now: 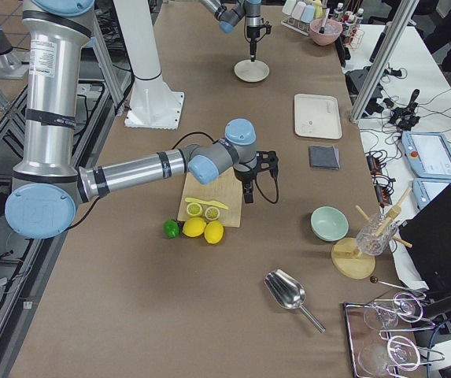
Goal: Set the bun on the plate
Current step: 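Reach the left gripper to the rim of the white plate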
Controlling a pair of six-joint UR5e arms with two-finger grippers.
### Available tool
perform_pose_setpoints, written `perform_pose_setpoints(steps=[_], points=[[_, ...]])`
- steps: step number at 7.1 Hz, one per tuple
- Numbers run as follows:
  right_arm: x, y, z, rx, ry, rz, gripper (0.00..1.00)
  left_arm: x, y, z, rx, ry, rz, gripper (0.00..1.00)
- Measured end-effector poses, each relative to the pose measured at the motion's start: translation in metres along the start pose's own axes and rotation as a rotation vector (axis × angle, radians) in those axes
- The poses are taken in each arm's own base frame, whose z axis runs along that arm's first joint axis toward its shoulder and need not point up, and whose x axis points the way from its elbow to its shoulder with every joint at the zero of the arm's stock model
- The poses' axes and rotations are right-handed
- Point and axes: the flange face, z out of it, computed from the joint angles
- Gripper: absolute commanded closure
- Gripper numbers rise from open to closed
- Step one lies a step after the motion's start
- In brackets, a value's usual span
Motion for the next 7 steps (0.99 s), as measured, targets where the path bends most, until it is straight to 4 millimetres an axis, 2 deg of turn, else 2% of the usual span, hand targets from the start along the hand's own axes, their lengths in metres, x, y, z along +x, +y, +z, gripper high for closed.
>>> perform_pose_setpoints(steps=[3,4,6,7], points=[[-0.0006,0.0001,0.0002,-0.001,-0.001,0.000,0.00,0.0018,0.0035,0.0050,-0.010,0.001,0.003,0.58],[-0.0008,0.0000,0.0003,-0.001,-0.001,-0.001,0.00,0.0018,0.0045,0.0065,-0.014,0.001,0.004,0.65],[-0.0009,0.0002,0.0005,-0.001,-0.001,-0.002,0.00,0.0005,0.0040,0.0098,-0.015,-0.003,0.002,1.00],[-0.0013,0.0002,0.0006,-0.002,-0.002,-0.002,0.00,0.0014,0.0035,0.0101,-0.013,-0.002,0.003,1.00]])
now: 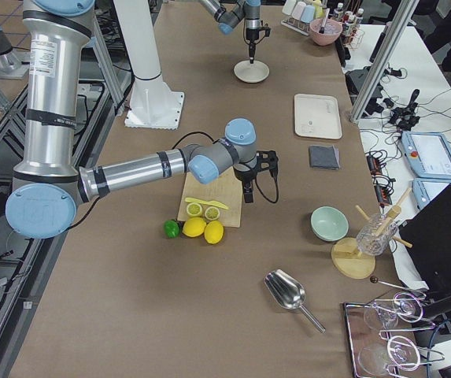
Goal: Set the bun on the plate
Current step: 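Reach the left gripper to the rim of the white plate, then push the white plate with the left gripper toward the table center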
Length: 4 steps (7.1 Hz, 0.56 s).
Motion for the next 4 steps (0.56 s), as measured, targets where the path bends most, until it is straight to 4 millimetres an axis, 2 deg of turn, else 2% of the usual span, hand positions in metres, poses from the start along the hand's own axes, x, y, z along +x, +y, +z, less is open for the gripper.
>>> perform_pose_setpoints(steps=[1,2,4], points=[[0.000,0.000,0.000,0.000,-0.001,0.000,0.00,0.005,-0.002,-0.001,0.005,0.007,-0.007,1.00],[0.000,0.000,0.000,0.000,-0.001,-0.001,0.00,0.020,-0.007,-0.005,0.016,0.027,-0.037,1.00],[-0.005,-0.004,-0.001,0.005,-0.006,-0.006,0.00,0.068,-0.025,-0.011,0.039,0.088,-0.106,1.00]])
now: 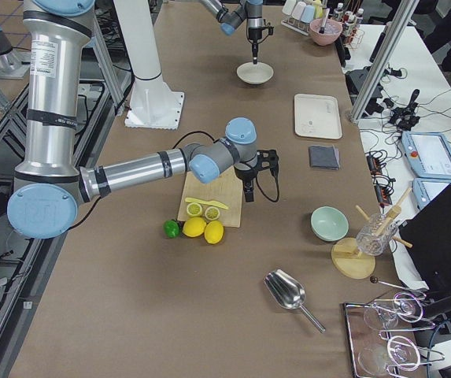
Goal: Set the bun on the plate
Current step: 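Push the white plate with the left gripper toward the table center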
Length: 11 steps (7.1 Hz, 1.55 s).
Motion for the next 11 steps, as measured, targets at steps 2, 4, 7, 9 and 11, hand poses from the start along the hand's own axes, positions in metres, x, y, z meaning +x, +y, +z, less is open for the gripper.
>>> perform_pose_setpoints(steps=[2,4,7,9,11], points=[[-0.004,-0.003,-0.001,0.004,-0.005,-0.004,0.00,0.072,0.005,0.022,0.017,0.061,-0.049,1.00],[-0.007,-0.006,-0.002,0.008,-0.010,-0.010,0.00,0.138,0.035,0.063,0.034,0.091,-0.071,1.00],[-0.008,-0.006,-0.002,0.007,-0.011,-0.011,0.00,0.199,0.081,0.112,0.062,0.065,-0.060,1.00],[-0.008,-0.005,-0.001,0.006,-0.011,-0.010,0.00,0.216,0.100,0.124,0.063,0.067,-0.047,0.04],[-0.009,-0.005,0.000,0.004,-0.011,-0.005,0.00,0.225,0.104,0.116,0.064,0.087,-0.032,0.03]])
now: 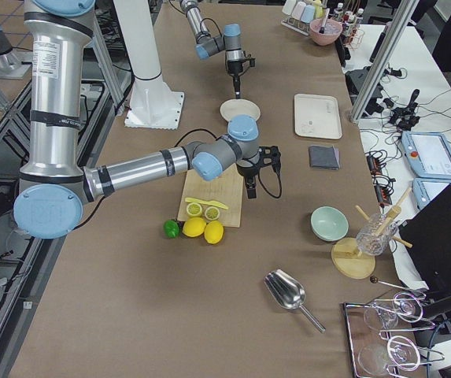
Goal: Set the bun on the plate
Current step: 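Push the white plate with the left gripper toward the table center, then withdraw the left arm while the right arm reaches to the cutting board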
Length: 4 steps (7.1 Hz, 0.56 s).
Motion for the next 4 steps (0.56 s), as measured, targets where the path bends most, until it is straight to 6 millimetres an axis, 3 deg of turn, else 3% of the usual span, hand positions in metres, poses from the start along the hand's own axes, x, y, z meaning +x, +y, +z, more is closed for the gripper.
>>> perform_pose_setpoints(steps=[2,4], points=[[-0.018,0.001,0.001,-0.002,-0.013,0.060,0.00,0.009,-0.011,-0.025,-0.006,0.024,0.002,0.03],[-0.058,0.012,0.009,-0.011,-0.024,0.127,0.00,-0.009,-0.063,-0.076,-0.020,-0.008,-0.005,0.03]])
